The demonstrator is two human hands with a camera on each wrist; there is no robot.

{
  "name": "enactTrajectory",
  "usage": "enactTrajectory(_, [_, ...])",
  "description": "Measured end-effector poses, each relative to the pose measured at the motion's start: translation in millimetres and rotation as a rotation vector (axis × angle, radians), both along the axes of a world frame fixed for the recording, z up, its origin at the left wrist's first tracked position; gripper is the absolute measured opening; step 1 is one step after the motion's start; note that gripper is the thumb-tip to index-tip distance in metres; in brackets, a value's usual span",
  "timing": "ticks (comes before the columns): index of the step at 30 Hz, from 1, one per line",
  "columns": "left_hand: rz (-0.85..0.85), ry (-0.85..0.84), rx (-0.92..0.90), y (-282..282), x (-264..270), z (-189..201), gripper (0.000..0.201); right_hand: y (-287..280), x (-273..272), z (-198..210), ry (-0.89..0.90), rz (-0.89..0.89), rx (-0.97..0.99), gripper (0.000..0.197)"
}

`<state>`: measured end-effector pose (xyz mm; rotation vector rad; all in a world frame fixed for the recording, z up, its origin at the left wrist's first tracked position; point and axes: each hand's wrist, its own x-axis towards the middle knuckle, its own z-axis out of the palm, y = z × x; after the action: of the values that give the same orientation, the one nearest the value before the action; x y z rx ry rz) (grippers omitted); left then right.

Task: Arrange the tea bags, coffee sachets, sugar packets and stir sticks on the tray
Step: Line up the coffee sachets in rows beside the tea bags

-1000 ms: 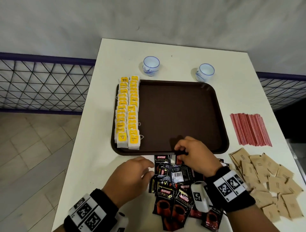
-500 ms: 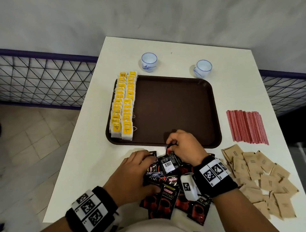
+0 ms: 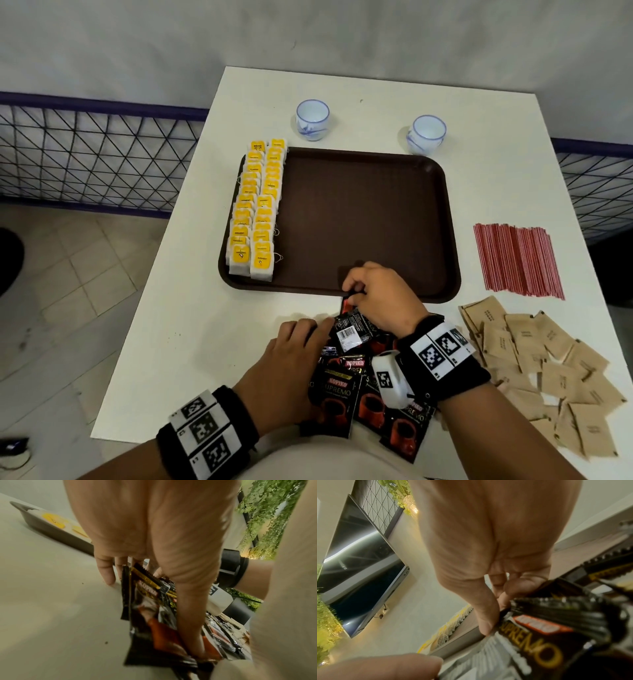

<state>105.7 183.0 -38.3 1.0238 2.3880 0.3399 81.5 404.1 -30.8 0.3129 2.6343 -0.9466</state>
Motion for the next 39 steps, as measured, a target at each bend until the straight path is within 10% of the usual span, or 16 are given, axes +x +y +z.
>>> enactTrajectory(6, [0.09,-0.01,-0.112,0,-6,5,0.133,1,-1,-2,-0.006,-0.007,-0.013,0.017])
enactTrajectory(25, [0.237,-0.371,0.068,-17,-42,9,0.034,4,-1,-4,-0.012,-0.022,-0.022,0.018])
enactTrajectory(39, [0.456,-0.584,0.178,-41,-77,28,0.03,4,5,24,0.106,-0.11,-0.253,0.022])
